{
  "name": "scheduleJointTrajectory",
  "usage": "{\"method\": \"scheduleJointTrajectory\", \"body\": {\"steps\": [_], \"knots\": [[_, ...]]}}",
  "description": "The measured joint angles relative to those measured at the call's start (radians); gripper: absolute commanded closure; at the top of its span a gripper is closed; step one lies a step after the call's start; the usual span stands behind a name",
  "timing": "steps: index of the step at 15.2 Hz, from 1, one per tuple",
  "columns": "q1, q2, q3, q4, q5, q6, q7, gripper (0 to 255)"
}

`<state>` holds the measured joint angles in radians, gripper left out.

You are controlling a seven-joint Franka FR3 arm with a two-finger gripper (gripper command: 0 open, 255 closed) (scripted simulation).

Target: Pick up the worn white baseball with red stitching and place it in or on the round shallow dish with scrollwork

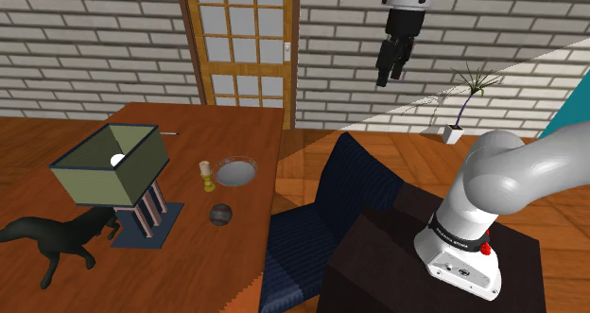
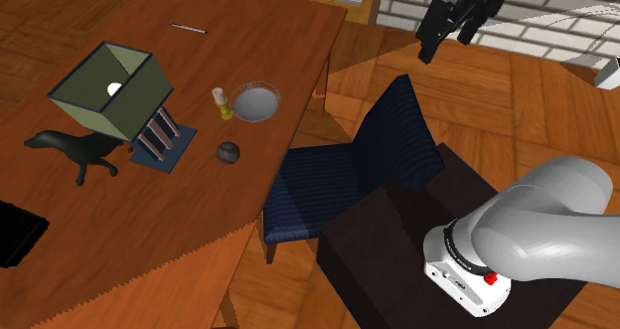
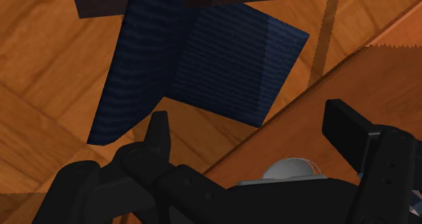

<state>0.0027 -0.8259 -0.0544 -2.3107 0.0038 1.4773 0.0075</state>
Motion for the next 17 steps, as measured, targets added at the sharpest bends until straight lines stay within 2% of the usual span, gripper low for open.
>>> {"method": "scheduleJointTrajectory", "body": {"steps": [2,8,17], "knots": [[0.001,0.005,0.006,-0.007,0.006,0.012,0.009,0],[0.020,0.077,0.080,-0.091,0.076,0.164,0.110,0],[0.055,0.291,0.199,-0.130,0.172,0.421,0.262,0]]}}
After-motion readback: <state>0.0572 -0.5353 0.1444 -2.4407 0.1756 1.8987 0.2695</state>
